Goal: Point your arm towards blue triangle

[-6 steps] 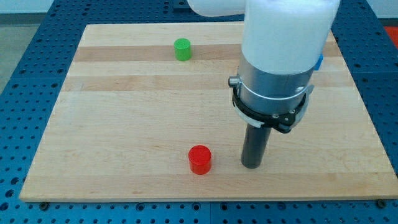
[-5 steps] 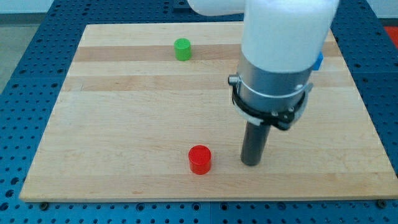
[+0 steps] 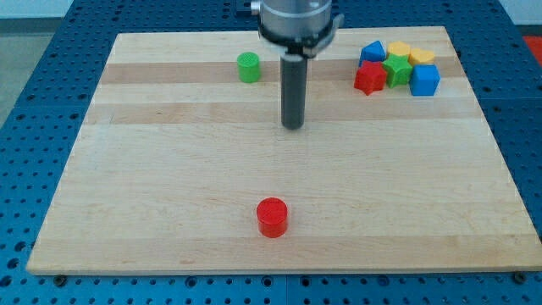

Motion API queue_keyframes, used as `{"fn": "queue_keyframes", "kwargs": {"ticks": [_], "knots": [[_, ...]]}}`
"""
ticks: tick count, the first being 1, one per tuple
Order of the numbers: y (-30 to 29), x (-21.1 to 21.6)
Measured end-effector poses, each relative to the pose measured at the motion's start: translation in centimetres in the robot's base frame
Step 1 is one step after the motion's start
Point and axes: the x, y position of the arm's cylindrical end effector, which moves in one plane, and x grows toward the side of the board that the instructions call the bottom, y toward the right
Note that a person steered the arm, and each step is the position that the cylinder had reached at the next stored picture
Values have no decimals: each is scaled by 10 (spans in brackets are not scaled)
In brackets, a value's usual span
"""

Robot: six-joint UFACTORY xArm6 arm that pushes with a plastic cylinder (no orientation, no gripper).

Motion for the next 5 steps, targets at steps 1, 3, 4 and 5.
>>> {"fn": "queue_keyframes", "kwargs": {"ticks": [1, 3, 4, 5], "knots": [[0, 0], [32, -54], [39, -62], [83, -109]]}}
